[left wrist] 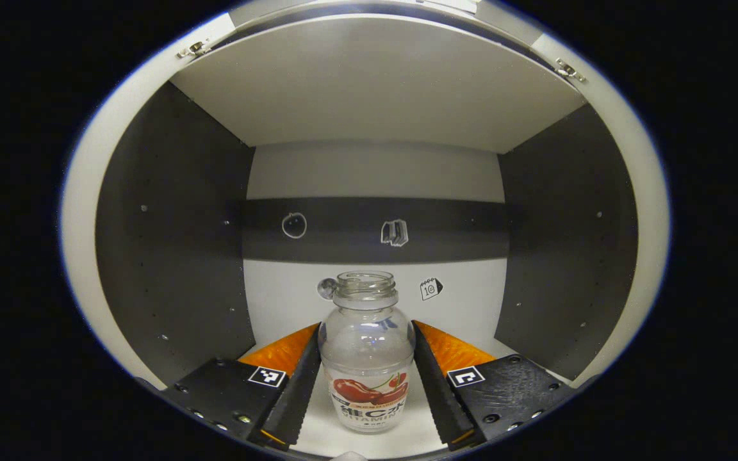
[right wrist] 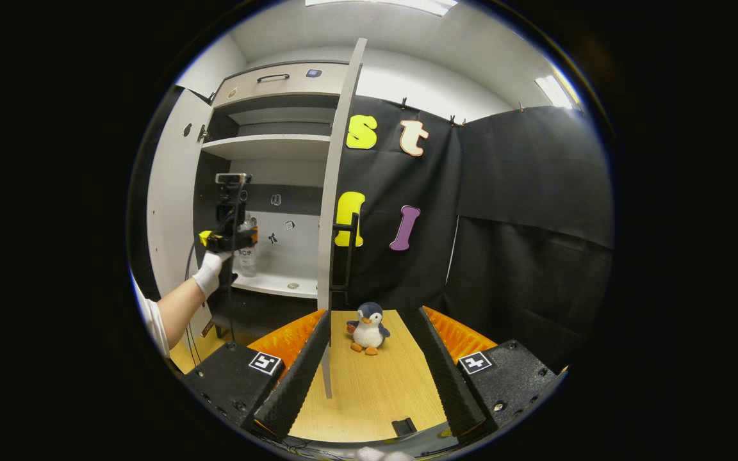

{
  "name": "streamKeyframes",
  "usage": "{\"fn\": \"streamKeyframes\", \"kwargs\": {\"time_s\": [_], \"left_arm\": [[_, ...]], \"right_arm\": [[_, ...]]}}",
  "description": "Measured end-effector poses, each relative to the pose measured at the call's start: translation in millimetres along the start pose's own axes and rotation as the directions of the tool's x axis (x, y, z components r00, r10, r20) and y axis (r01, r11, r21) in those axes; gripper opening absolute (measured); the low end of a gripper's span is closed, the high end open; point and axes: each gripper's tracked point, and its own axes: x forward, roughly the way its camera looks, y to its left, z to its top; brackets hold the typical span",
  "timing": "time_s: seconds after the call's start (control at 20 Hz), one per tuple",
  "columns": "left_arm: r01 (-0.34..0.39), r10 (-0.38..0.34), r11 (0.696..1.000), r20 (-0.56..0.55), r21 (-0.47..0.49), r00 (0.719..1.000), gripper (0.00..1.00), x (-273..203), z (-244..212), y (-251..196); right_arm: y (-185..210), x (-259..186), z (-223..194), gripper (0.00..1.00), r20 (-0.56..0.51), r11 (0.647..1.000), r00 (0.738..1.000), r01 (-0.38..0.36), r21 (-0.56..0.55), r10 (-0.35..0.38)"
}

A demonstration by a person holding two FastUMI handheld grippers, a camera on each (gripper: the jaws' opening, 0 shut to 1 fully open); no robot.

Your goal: Grasp the bottle in the cabinet with the left hand and place it on the coaster, then close the right door with the right hand and the left door with the left hand.

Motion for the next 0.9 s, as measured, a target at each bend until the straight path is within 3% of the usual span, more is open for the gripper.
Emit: {"fn": "streamKeyframes", "kwargs": {"time_s": [0.2,0.4,0.45,0.6,0.9], "left_arm": [[0.039,-0.038,0.999,0.064,-0.001,0.997,0.8,-52,34,2],[0.069,-0.068,0.998,0.079,-0.01,0.995,0.76,-108,29,0],[0.094,-0.093,0.996,0.08,-0.006,0.992,0.8,-124,21,-1],[0.118,-0.119,0.993,0.09,0.026,0.989,0.76,-175,-1,-2],[0.204,-0.205,0.978,0.029,0.031,0.978,0.76,-249,-94,-26]], "right_arm": [[2,-4,-9,0.83,-0.011,1.0,1.0,-0.02,0.016,0.02],[9,-10,-22,0.83,-0.03,0.998,0.998,-0.055,0.035,0.056],[10,-11,-25,0.83,-0.037,0.997,0.997,-0.062,0.037,0.063],[17,-15,-35,0.83,-0.055,0.996,0.995,-0.084,0.031,0.085],[31,-21,-59,0.83,-0.111,0.993,0.987,-0.115,0.002,0.114]]}}
